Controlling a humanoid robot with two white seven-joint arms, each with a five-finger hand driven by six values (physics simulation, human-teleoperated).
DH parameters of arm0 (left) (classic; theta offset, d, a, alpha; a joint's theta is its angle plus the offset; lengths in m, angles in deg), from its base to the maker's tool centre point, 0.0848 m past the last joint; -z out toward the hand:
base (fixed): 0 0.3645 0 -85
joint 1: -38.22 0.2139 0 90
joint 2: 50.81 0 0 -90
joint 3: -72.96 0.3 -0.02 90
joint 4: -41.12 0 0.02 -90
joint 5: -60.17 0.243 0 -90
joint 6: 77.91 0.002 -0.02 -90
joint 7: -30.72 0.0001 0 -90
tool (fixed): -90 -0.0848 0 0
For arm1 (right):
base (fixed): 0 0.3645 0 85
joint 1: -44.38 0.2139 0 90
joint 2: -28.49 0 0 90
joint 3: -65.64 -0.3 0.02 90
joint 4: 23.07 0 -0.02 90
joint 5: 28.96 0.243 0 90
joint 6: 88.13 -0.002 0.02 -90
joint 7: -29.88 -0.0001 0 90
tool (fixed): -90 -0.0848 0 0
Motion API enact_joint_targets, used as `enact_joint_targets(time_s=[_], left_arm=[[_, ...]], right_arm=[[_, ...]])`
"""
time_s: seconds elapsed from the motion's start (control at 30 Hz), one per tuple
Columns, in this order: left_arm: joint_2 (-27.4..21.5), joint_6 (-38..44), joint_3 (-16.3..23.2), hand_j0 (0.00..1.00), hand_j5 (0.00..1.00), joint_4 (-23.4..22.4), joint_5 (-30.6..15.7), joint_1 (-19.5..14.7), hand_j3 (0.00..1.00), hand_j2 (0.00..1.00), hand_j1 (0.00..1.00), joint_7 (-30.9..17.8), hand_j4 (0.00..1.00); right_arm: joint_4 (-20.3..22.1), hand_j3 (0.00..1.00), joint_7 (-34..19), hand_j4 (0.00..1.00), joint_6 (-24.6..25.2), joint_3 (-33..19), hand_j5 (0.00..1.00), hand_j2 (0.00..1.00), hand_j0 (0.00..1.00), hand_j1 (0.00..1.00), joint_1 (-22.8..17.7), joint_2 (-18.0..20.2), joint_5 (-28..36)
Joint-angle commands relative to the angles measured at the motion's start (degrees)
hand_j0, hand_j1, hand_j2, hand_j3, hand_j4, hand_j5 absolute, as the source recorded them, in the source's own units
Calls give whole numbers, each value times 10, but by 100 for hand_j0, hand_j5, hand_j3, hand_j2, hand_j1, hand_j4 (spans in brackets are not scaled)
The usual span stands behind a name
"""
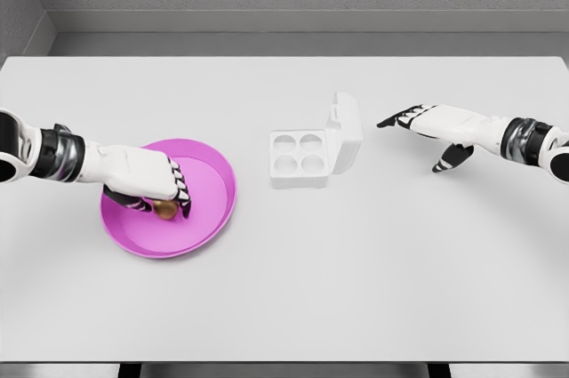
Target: Pack egg into the box and close the box lid
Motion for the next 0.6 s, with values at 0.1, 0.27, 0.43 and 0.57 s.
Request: enact_joint_targets(time_s=[0.1,0.27,0.43,0.57], left_arm=[[1,1,-2,69,69,-12,-2,0,69,69,69,0,69],[1,1,-1,69,69,-19,0,1,69,69,69,0,69],[2,1,-1,68,68,-20,1,1,68,68,68,0,68],[2,1,-1,67,67,-22,2,6,67,67,67,0,67]], right_arm=[[0,100,0,100,1,0,100,100,100,100,0,1,3],[-1,100,0,100,1,0,100,100,100,100,0,1,3],[-1,100,0,100,1,-1,100,100,100,100,0,1,3],[-1,100,0,100,1,0,100,100,100,100,0,1,3]])
